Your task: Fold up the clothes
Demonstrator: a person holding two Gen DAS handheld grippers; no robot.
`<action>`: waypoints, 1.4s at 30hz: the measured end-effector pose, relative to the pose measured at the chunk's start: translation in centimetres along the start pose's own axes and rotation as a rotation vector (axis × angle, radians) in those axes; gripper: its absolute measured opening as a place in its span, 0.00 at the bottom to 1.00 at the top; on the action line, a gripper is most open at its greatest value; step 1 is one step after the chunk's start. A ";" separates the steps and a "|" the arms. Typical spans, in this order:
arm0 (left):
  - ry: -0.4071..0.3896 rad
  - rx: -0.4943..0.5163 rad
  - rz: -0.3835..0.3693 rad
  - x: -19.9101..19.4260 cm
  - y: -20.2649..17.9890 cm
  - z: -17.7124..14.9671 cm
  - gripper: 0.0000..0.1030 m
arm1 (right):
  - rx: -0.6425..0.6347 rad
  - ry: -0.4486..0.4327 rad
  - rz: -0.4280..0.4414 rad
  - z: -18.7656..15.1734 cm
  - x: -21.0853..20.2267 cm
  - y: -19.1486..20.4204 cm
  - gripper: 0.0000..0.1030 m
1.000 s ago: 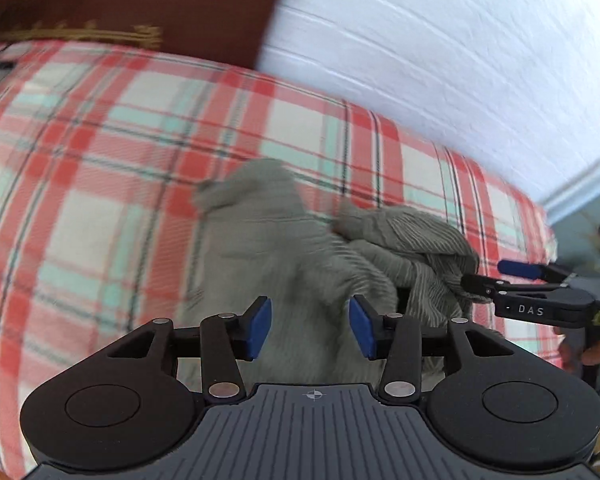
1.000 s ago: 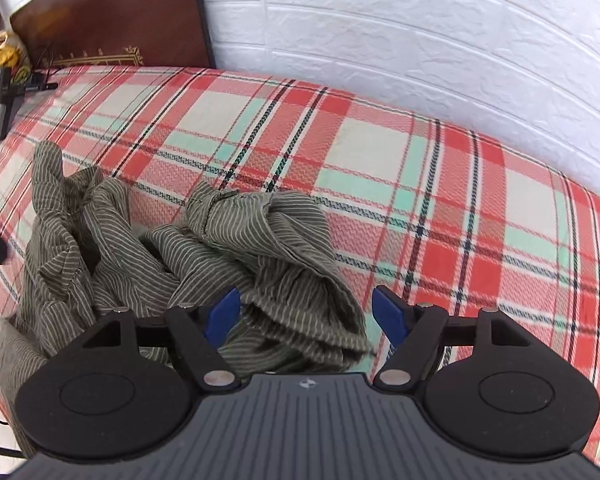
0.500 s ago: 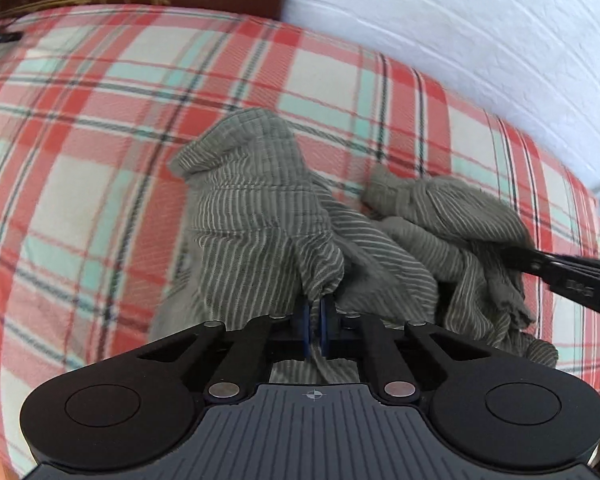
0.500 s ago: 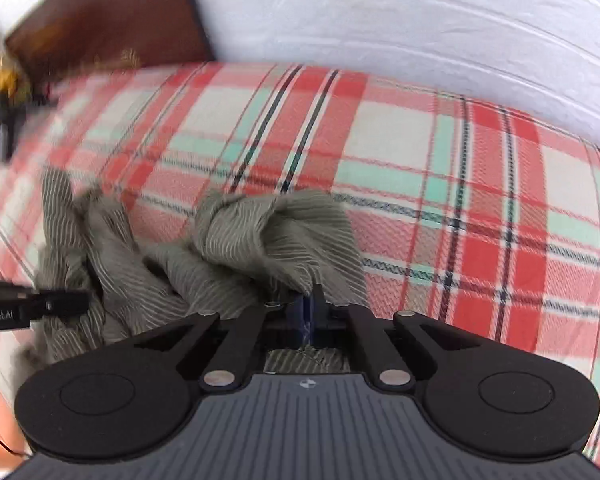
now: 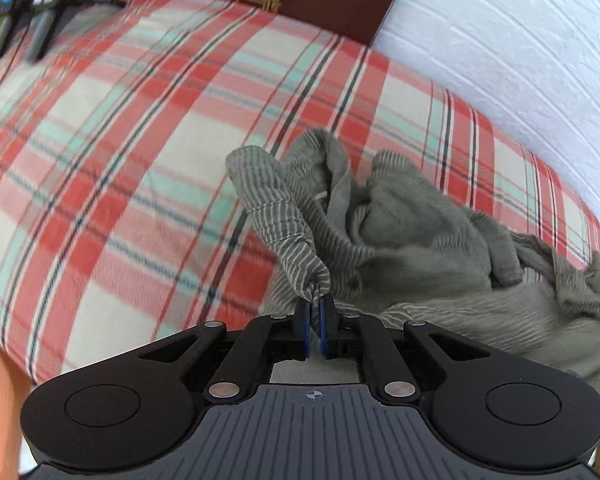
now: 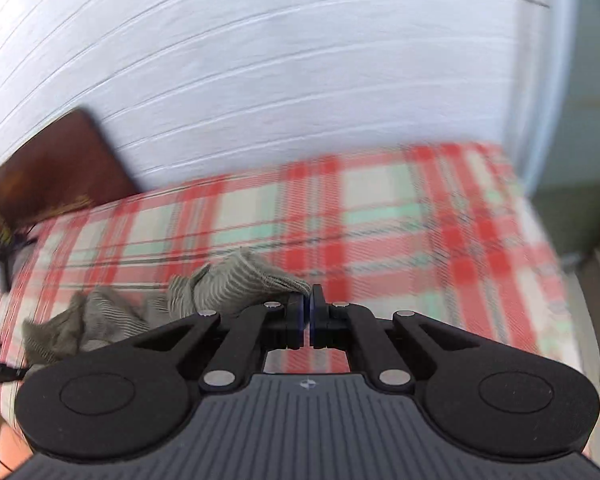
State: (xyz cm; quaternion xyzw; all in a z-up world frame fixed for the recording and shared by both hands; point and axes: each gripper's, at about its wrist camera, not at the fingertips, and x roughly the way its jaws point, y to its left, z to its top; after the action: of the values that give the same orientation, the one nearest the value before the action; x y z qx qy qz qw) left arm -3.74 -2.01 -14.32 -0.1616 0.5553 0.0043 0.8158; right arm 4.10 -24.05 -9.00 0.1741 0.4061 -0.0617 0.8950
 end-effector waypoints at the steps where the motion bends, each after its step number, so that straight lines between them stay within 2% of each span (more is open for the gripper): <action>1: 0.007 0.005 -0.007 0.1 -0.1 -0.4 0.00 | 0.023 0.006 -0.020 -0.7 -0.3 -1.0 0.02; 5: 0.016 0.076 -0.045 0.0 -2.0 -1.3 0.00 | 0.114 0.054 -0.091 -3.6 -0.4 -4.2 0.03; 8: 0.016 0.143 -0.042 0.2 -3.5 -1.9 0.00 | 0.173 0.144 -0.148 -6.3 1.1 -5.7 0.03; 11: 0.027 0.150 -0.051 0.5 -3.8 -2.3 0.01 | 0.196 0.248 -0.181 -8.7 2.5 -6.1 0.06; 12: 0.028 0.145 -0.057 0.4 -3.7 -2.4 0.04 | 0.188 0.274 -0.199 -9.1 2.9 -5.9 0.13; 13: 0.029 0.141 -0.063 0.3 -3.5 -2.4 0.10 | 0.160 0.281 -0.240 -9.2 2.8 -5.4 0.36; 14: 0.026 0.135 -0.072 0.1 -3.3 -2.3 0.13 | 0.120 0.270 -0.296 -9.1 2.5 -4.8 0.51; 15: 0.022 0.129 -0.083 -0.2 -3.1 -2.3 0.21 | 0.080 0.260 -0.352 -8.9 2.1 -4.2 0.69; 16: 0.016 0.123 -0.094 -0.6 -2.8 -2.2 0.27 | 0.033 0.234 -0.400 -8.6 1.6 -3.5 0.70; 17: 0.008 0.120 -0.101 -1.1 -2.6 -2.1 0.27 | -0.009 0.194 -0.412 -8.1 0.9 -2.6 0.69; 19: -0.016 0.116 -0.101 -1.9 -2.1 -1.9 0.28 | -0.063 0.118 -0.360 -6.7 -0.5 -0.4 0.69; 22: -0.042 0.111 -0.086 -2.4 -1.2 -1.2 0.35 | -0.127 0.030 -0.182 -4.9 -1.8 3.9 0.69; 24: -0.042 0.102 -0.059 -1.8 -0.4 -0.5 0.37 | -0.192 0.006 -0.072 -4.3 -1.5 7.3 0.69; 27: 0.001 0.070 -0.027 0.2 0.5 0.3 0.39 | -0.291 0.056 0.117 -4.6 0.1 12.8 0.69; 29: 0.030 0.040 -0.018 1.1 1.5 0.3 0.41 | -0.373 0.097 0.197 -5.7 1.3 16.7 0.69; 31: 0.028 0.008 -0.023 1.2 2.7 -0.1 0.50 | -0.475 0.129 0.278 -6.8 2.1 20.8 0.69; 34: 0.026 -0.027 -0.004 1.3 4.5 -0.7 0.52 | -0.637 0.172 0.388 -8.5 3.2 26.7 0.69; 39: -0.008 -0.094 0.016 1.3 7.1 -0.7 0.60 | -0.875 0.220 0.446 -11.2 6.1 34.1 0.67; 42: -0.032 -0.130 0.017 1.1 8.3 -0.7 0.62 | -0.942 0.281 0.465 -12.4 8.2 36.5 0.61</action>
State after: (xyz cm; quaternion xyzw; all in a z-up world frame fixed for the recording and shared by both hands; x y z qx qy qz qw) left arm -5.47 5.48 -17.66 -0.2096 0.5419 0.0502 0.8123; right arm 10.03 14.66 -13.17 -0.1540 0.4562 0.3504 0.8034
